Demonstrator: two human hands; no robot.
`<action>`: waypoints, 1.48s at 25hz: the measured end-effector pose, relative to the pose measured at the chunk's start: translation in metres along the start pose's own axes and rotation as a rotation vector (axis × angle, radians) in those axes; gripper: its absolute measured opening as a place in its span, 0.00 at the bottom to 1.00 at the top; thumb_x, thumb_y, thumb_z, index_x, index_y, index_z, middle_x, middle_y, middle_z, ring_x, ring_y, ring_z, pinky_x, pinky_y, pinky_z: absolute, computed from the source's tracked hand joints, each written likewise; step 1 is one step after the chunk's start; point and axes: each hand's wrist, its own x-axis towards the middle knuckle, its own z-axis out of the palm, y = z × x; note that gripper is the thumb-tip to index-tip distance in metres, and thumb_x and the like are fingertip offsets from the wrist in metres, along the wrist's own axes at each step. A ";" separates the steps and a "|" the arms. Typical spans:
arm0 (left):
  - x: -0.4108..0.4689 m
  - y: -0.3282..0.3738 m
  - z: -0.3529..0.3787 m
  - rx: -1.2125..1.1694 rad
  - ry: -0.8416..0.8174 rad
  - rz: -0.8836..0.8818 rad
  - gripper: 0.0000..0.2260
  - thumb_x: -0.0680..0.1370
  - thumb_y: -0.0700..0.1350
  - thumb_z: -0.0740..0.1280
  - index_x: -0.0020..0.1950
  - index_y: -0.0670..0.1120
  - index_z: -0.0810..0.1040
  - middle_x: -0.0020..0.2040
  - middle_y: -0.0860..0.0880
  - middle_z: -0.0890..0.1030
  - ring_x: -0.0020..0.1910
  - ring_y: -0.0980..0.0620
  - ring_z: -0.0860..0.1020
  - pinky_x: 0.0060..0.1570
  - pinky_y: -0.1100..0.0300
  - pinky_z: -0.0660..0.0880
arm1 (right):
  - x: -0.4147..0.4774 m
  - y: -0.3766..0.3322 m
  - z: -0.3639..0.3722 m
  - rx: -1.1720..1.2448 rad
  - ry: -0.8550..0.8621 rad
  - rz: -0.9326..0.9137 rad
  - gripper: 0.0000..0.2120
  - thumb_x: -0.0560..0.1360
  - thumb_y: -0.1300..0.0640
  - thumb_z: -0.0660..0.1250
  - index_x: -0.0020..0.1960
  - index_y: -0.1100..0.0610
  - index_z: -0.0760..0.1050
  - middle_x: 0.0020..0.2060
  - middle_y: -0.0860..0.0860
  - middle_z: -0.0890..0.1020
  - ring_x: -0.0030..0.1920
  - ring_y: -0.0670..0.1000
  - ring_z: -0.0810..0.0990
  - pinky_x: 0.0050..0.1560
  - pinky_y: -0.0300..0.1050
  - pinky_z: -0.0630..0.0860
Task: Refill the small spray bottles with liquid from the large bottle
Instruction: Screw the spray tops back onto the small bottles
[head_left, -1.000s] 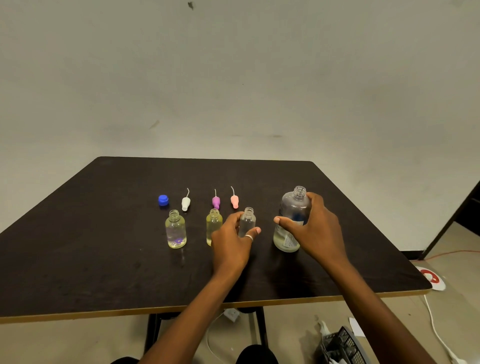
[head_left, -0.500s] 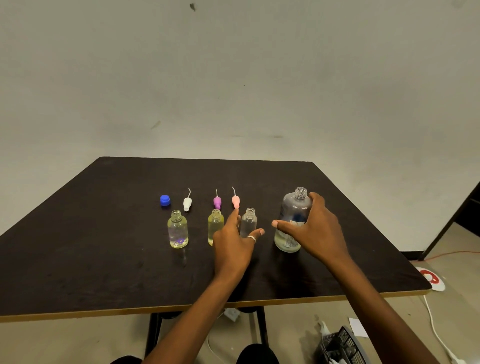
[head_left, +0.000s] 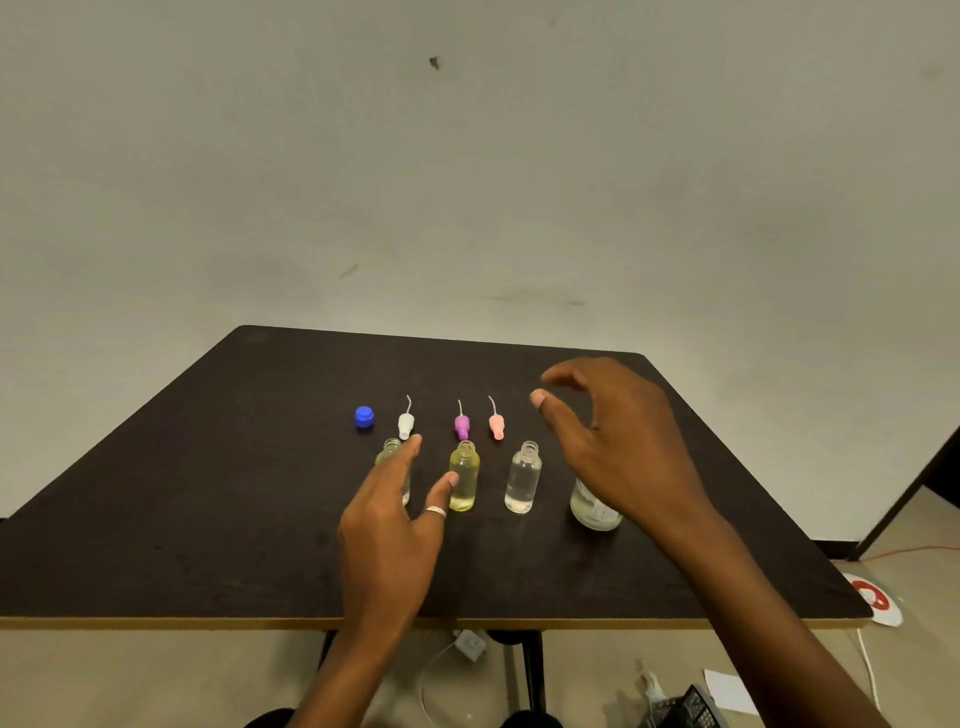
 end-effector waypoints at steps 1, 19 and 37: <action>0.005 -0.006 -0.006 0.014 0.002 -0.036 0.30 0.70 0.48 0.77 0.70 0.45 0.74 0.65 0.47 0.79 0.64 0.51 0.77 0.60 0.61 0.74 | 0.009 -0.009 0.009 0.011 -0.064 -0.046 0.12 0.77 0.46 0.66 0.58 0.49 0.78 0.53 0.44 0.81 0.54 0.44 0.78 0.55 0.46 0.77; 0.039 -0.087 -0.002 -0.100 -0.310 -0.321 0.43 0.64 0.58 0.80 0.76 0.52 0.65 0.71 0.56 0.73 0.69 0.59 0.71 0.65 0.66 0.69 | 0.153 -0.016 0.212 -0.305 -0.850 -0.183 0.26 0.73 0.52 0.72 0.70 0.54 0.73 0.64 0.53 0.78 0.63 0.55 0.76 0.62 0.46 0.72; 0.041 -0.085 -0.008 -0.148 -0.305 -0.271 0.22 0.71 0.47 0.77 0.62 0.57 0.76 0.53 0.62 0.81 0.55 0.69 0.78 0.50 0.76 0.72 | 0.138 -0.004 0.237 -0.311 -1.020 -0.253 0.24 0.71 0.52 0.74 0.66 0.52 0.76 0.63 0.52 0.78 0.61 0.55 0.76 0.62 0.50 0.74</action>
